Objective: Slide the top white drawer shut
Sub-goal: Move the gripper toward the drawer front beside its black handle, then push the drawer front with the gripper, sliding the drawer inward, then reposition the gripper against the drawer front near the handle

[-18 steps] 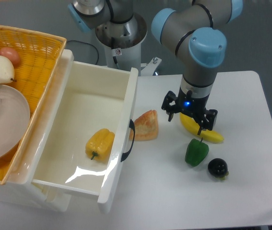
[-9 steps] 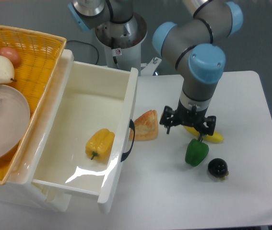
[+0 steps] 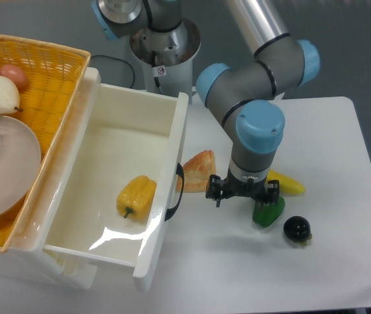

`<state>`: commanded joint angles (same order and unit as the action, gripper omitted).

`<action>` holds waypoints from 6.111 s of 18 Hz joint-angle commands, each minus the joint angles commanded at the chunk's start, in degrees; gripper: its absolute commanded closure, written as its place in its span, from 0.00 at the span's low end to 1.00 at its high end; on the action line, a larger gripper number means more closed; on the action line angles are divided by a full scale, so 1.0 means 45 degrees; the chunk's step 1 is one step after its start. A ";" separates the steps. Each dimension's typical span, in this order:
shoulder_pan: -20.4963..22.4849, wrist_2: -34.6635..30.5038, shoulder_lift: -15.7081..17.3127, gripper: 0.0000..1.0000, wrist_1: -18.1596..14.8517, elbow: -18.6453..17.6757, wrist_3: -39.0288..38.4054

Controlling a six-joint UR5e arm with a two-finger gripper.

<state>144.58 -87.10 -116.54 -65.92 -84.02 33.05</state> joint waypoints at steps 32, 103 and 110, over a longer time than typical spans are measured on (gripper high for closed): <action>-0.0371 0.1191 0.0332 0.00 -0.0293 -0.0313 0.0000; -0.1133 0.0566 -0.0273 0.00 -0.1113 0.0488 0.0273; -0.1172 0.0625 -0.0293 0.00 -0.1074 0.0078 0.0332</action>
<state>139.31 -84.29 -117.86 -70.75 -83.67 34.54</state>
